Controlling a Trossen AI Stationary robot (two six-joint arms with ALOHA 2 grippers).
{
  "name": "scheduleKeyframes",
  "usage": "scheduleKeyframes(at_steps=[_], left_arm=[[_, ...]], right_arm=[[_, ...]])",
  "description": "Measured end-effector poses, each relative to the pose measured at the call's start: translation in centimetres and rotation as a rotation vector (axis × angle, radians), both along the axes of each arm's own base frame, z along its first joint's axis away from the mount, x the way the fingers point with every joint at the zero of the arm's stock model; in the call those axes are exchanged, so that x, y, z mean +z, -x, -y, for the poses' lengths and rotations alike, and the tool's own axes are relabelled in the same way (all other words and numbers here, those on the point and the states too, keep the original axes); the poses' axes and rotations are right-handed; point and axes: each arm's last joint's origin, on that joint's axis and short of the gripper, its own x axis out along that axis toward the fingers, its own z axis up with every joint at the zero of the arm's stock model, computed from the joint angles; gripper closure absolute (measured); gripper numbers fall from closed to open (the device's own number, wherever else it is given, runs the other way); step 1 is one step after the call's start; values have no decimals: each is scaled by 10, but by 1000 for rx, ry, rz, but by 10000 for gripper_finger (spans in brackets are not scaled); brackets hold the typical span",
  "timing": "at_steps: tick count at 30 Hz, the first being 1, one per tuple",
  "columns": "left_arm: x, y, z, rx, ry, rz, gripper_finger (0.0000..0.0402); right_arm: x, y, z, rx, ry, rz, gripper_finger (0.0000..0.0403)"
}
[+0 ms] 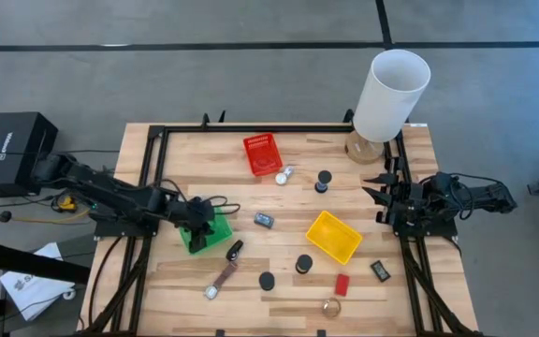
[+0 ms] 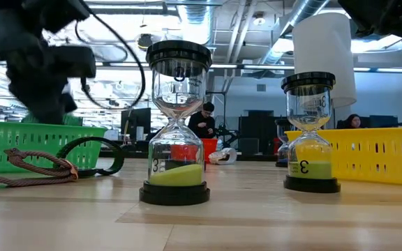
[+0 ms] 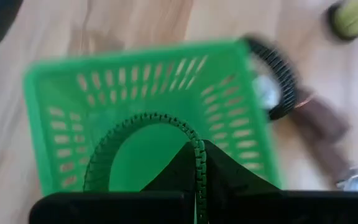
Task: Pick & Place Office items
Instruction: Put the green wrist watch into the green bin, then put the top black digital clock into the red bin
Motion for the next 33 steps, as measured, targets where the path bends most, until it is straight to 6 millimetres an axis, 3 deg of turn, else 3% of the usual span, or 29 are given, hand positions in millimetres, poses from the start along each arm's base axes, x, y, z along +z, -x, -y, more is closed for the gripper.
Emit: scheduleKeyframes(at_steps=[9,27,33], left_arm=[[-17,-5,1,90,30,-103,369],[-15,-4,1,160,72,-97,295],[-1,-2,0,156,95,-21,291]], right_arm=[[-1,0,0,0,2,-8,331],[-1,0,0,-1,4,-7,331],[0,0,0,-2,3,-3,331]])
